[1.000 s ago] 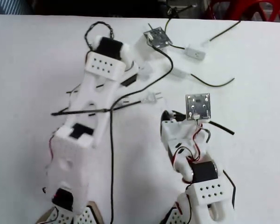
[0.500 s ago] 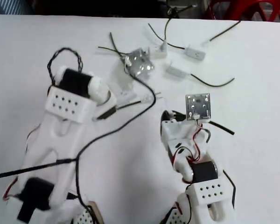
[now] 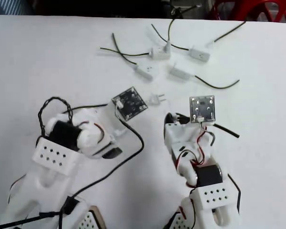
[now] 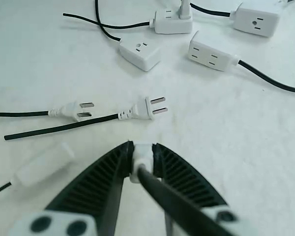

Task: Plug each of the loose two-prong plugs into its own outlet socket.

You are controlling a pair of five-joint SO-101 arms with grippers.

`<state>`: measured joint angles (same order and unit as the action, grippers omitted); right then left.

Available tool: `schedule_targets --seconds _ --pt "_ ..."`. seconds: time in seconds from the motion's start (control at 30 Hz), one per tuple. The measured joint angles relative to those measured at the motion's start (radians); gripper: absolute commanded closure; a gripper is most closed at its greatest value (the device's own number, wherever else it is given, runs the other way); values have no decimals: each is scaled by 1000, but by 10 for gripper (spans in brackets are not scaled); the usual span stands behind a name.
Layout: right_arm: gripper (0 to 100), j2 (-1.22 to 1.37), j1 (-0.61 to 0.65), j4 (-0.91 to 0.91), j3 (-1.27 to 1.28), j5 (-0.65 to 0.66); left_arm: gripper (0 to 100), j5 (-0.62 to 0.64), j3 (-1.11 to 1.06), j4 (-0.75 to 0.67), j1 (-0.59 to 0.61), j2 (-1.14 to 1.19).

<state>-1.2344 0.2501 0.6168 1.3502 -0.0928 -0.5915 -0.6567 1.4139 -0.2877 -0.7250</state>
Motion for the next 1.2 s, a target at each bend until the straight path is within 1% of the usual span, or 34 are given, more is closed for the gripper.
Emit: schedule_targets --seconds 0.1,0.3,0.63,0.9,1.07,1.2 --pt "981 0 0 0 0 0 698 0 -3 -9 0 0" --pt "981 0 0 0 0 0 699 0 -12 -46 -80 91" --pt "981 0 0 0 0 0 699 0 -12 -285 -94 419" --pt "981 0 0 0 0 0 699 0 -12 -451 -94 589" --pt "981 0 0 0 0 0 701 0 14 -471 -94 680" --pt "981 0 0 0 0 0 763 0 98 -433 -94 755"
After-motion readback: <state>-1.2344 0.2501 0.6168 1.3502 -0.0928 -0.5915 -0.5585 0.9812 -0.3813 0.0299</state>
